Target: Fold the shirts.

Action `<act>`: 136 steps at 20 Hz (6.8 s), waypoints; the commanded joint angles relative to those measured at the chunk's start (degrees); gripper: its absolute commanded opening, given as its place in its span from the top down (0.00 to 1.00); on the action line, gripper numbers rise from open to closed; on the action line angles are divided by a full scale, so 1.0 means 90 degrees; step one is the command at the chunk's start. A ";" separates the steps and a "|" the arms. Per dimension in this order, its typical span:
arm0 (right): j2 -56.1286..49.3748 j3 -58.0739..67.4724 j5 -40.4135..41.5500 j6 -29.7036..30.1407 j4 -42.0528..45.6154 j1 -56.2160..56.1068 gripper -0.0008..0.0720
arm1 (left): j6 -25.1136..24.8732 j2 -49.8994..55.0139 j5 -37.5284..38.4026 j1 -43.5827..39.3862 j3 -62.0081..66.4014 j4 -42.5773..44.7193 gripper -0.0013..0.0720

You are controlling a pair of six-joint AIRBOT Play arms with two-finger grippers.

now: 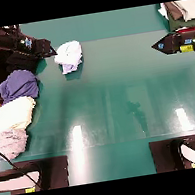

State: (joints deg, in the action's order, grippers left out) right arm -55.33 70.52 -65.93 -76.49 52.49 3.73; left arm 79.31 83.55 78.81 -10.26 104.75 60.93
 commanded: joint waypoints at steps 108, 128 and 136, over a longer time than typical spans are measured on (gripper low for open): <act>0.0291 -0.2227 0.0452 -0.1061 0.0869 -0.1936 0.97 | -0.0476 -0.3179 -0.1474 0.0695 -0.4053 -0.0763 0.95; 0.1258 0.4869 -0.1503 -0.0563 0.0699 0.2557 0.97 | -0.0474 -0.3752 -0.0529 0.0874 0.1668 -0.1722 0.95; -0.1632 0.4153 -0.2130 -0.0692 0.0323 0.0957 0.97 | -0.0359 -0.2212 -0.0724 0.0874 -0.1452 -0.0952 0.95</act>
State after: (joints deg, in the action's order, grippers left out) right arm -62.02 111.74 -83.35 -82.02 53.82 18.90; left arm 75.77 57.89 72.55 -2.44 99.94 51.07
